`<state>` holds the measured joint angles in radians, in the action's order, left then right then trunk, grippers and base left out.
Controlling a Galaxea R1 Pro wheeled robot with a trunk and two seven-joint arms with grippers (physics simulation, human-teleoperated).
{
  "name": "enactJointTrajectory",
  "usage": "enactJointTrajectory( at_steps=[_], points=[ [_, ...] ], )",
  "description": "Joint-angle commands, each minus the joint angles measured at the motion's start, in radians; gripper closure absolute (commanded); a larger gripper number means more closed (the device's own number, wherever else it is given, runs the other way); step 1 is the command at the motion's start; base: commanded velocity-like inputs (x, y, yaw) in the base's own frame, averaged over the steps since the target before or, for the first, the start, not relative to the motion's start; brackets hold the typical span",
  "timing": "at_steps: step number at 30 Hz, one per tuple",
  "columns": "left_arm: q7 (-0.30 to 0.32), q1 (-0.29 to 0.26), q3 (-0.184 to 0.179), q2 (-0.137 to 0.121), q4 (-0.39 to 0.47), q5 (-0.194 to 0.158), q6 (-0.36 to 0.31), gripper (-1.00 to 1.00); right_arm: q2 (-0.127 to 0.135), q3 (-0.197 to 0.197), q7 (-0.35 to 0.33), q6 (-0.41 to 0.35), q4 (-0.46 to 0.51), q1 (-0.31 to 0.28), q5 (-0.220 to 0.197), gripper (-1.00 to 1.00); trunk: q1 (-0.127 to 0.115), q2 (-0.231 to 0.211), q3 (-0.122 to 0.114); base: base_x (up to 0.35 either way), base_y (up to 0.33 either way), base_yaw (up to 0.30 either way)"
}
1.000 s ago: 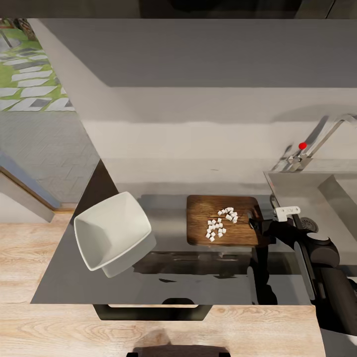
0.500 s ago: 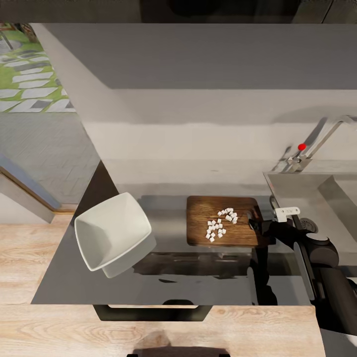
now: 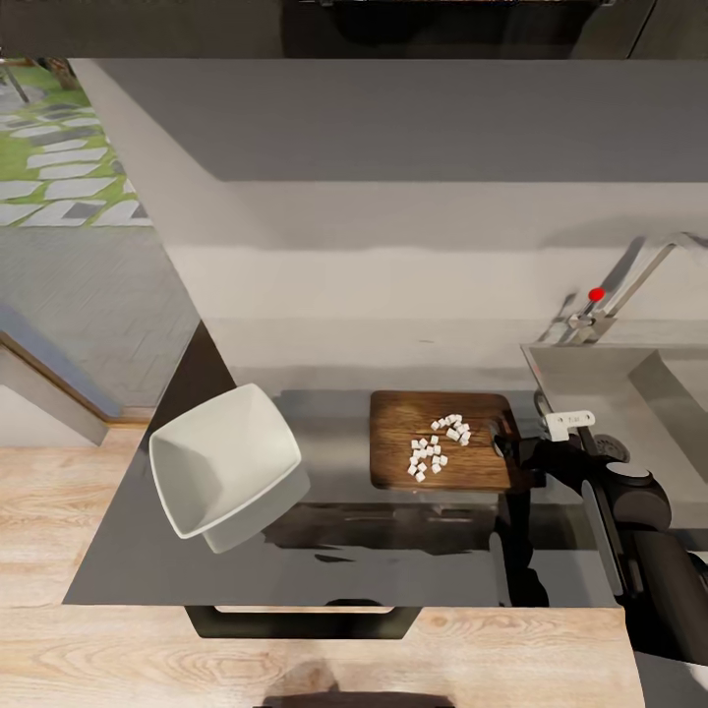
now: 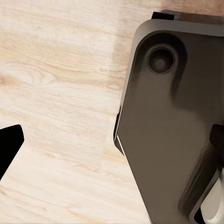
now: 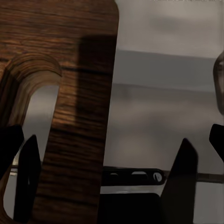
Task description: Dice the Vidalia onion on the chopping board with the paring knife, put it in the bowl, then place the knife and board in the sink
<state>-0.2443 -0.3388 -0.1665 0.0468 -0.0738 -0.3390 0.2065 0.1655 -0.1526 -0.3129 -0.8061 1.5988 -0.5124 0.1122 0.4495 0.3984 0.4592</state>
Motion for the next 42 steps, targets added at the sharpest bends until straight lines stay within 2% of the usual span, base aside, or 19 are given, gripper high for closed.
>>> enactJointTrajectory(
  at_steps=[1, 15, 42],
  points=[
    [-0.001, -0.002, -0.008, 0.001, -0.004, -0.008, 0.007, -1.00, 0.000, -0.001, -0.009, -0.004, 0.001, -0.001, 0.011, -1.00, 0.001, 0.002, 0.001, 0.000, 0.000, 0.000],
    [-0.001, -0.002, -0.008, 0.001, -0.004, -0.008, 0.007, -1.00, -0.001, 0.001, -0.009, -0.004, 0.001, 0.000, 0.011, -1.00, 0.001, 0.002, -0.007, 0.000, 0.000, 0.000],
    [-0.001, -0.002, -0.008, 0.001, -0.004, -0.008, 0.007, -1.00, -0.001, 0.001, -0.011, -0.005, 0.001, 0.000, 0.011, -1.00, 0.001, 0.002, -0.008, 0.000, 0.000, 0.000]
  ],
)
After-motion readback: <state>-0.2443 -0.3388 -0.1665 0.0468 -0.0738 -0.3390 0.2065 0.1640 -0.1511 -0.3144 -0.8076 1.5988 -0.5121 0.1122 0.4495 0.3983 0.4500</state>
